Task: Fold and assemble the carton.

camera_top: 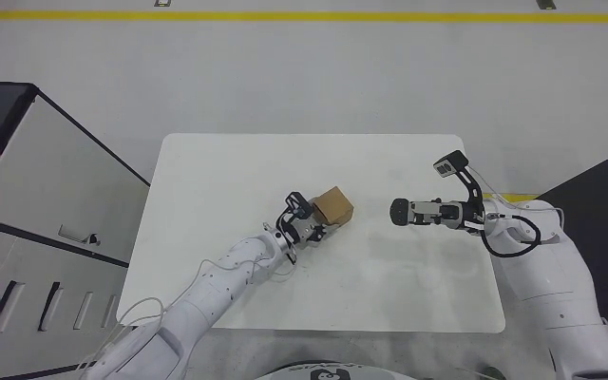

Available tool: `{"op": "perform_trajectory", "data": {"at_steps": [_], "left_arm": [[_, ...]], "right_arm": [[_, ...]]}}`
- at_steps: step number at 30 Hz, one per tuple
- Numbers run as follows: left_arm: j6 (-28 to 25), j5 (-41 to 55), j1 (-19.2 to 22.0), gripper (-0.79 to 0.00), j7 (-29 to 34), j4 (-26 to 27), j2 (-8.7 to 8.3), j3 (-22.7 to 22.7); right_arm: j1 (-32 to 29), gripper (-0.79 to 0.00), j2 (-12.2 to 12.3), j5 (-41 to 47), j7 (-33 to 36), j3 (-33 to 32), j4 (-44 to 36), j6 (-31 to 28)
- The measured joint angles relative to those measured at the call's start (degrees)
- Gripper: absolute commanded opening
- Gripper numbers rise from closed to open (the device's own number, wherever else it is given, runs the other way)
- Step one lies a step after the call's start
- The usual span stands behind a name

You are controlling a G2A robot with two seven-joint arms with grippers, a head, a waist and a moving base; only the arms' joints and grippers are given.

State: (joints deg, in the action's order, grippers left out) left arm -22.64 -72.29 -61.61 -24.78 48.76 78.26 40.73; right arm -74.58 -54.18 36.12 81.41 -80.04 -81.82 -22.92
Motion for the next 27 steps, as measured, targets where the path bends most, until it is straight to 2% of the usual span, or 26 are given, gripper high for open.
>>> {"op": "perform_trajectory", "data": {"at_steps": [5,11,15,18,21,27], "left_arm": [[-1.4,-1.1,-0.5,-0.785,-0.9,1.6,-0.68,1.3],[-7.7,-4.8,-2.7,-0.785,-0.1,8.2,-3.52,5.3],[-12.0,-7.1,-6.5,-0.785,3.6,16.8,-6.5,10.8],[-12.8,-7.4,-10.9,-0.785,8.1,24.6,-8.36,15.1],[-12.6,-7.1,-14.8,-0.785,11.4,31.8,-9.39,17.9],[-12.5,-7.3,-14.8,-0.785,11.4,31.7,-9.38,17.9]], "right_arm": [[0.0,0.0,0.0,0.0,0.0,0.0,0.0,0.0],[0.0,0.0,0.0,0.0,0.0,0.0,0.0,0.0],[0.0,0.0,0.0,0.0,0.0,0.0,0.0,0.0],[0.0,0.0,0.0,0.0,0.0,0.0,0.0,0.0],[0.0,0.0,0.0,0.0,0.0,0.0,0.0,0.0],[0.0,0.0,0.0,0.0,0.0,0.0,0.0,0.0]]}}
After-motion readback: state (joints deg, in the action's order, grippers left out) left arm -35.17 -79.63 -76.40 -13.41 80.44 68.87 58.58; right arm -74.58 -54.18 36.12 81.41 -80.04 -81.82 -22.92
